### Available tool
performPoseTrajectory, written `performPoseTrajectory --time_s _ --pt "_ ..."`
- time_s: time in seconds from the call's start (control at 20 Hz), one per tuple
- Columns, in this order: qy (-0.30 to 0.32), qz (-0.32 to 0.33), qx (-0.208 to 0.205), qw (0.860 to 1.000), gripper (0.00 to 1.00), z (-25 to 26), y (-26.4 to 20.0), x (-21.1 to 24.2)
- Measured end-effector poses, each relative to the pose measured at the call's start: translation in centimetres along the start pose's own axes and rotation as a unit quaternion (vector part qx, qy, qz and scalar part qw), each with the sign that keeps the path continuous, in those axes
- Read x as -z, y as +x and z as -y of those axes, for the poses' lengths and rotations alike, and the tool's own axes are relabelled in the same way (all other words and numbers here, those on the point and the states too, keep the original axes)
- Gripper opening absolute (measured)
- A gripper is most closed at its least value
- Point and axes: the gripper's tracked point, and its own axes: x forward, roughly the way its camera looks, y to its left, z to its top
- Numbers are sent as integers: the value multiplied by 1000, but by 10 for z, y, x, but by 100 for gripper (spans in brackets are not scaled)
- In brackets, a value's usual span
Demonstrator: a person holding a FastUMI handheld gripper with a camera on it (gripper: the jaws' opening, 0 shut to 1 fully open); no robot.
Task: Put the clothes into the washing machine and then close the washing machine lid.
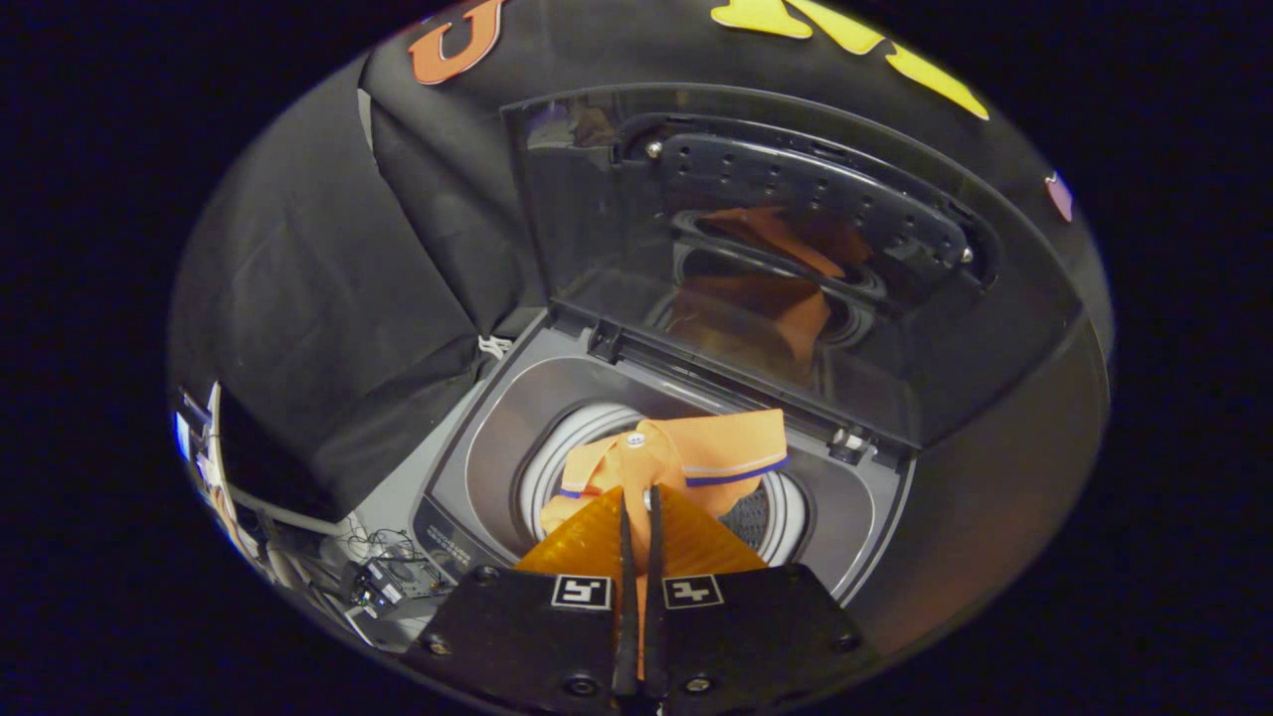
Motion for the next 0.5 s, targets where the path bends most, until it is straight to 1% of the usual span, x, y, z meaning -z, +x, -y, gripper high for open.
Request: performPoseTrajectory --time_s 0.05,0.1,0.15,0.2,0.3,0.45,0.5 --pt "-4 7 3 1000 8 0 0 -1" --pt "-8 12 4 1000 8 1 -1 -1" --pt "-11 13 2 1000 13 0 -3 2" --pt "-11 19 1 1000 27 -1 -7 0" --pt "-11 28 17 999 55 4 -10 1" --pt "-5 35 26 999 98 7 -17 5" --pt "-4 42 27 999 98 9 -20 2"
